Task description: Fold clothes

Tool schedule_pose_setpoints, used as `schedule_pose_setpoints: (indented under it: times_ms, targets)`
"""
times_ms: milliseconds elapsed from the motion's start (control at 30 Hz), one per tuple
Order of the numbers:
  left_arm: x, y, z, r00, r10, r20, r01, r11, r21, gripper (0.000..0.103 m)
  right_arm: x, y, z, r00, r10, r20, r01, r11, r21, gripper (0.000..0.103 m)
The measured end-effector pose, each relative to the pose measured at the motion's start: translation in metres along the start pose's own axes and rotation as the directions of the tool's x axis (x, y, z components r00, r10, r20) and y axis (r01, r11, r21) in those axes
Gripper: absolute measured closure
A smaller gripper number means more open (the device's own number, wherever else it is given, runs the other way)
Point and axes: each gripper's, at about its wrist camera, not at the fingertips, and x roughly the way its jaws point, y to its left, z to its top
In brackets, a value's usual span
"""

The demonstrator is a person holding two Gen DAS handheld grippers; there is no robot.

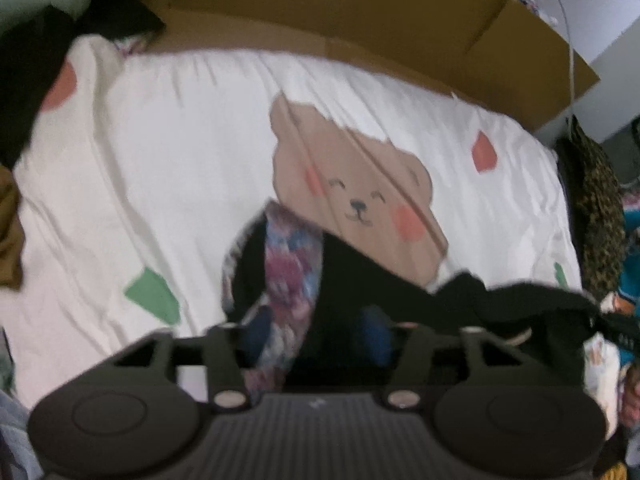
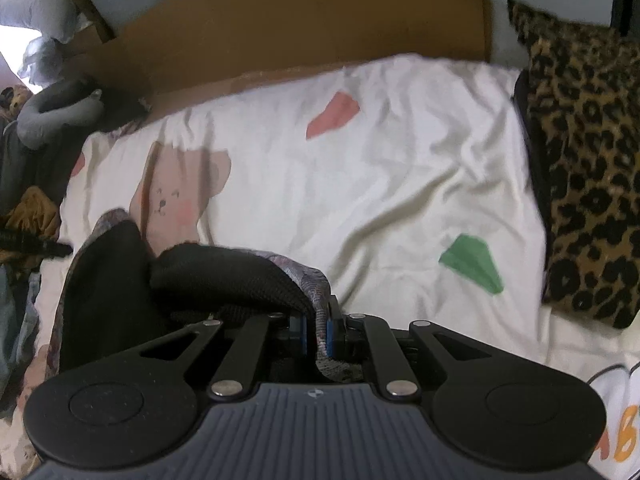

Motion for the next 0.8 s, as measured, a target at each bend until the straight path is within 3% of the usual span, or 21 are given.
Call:
schedule_pose_setpoints:
  times_ms: [133,200,233,267,400,467,800]
  targets:
    - [0.012,0.003,0.008,0.999,0.049,0.002,-0.049,0.999,0.011,0.039,0.004,0.001,-0.002,0.999,0.013,-0.035,-0.013,1.000,-0.008,0.092]
    - [0.021,0.008,0.009,0.998,0.065,-0.006,-0.065,0.998,0.011,0.032,0.006,0.004,0.001,0.999,-0.017,-0.031,0.016,1.000,-0.024,0.079]
    - [0.026,0.010,0.009,0.998,0.067,-0.014,-0.066,0.998,0.010,0.027,0.007,0.006,0.002,0.999,-0.029,-0.027,0.028,0.999,-0.025,0.060]
    - [0.032,0.012,0.010,0.997,0.070,-0.029,-0.070,0.998,0.007,0.028,0.009,0.007,0.005,0.999,-0.036,-0.016,0.035,0.999,-0.021,0.052]
    - [0.048,0.014,0.007,0.994,0.088,-0.071,-0.087,0.996,0.012,0.029,0.019,0.017,0.013,1.000,-0.031,0.001,0.031,0.999,-0.028,0.046]
    - [0.052,0.013,0.008,0.992,0.099,-0.076,-0.098,0.995,0.025,0.028,0.027,0.027,0.015,1.000,-0.027,-0.005,0.026,0.998,-0.053,0.037]
    - [0.054,0.018,0.019,0.994,0.088,-0.060,-0.089,0.996,-0.008,0.028,0.052,0.066,0.024,1.000,-0.016,-0.002,0.015,0.993,-0.121,0.028]
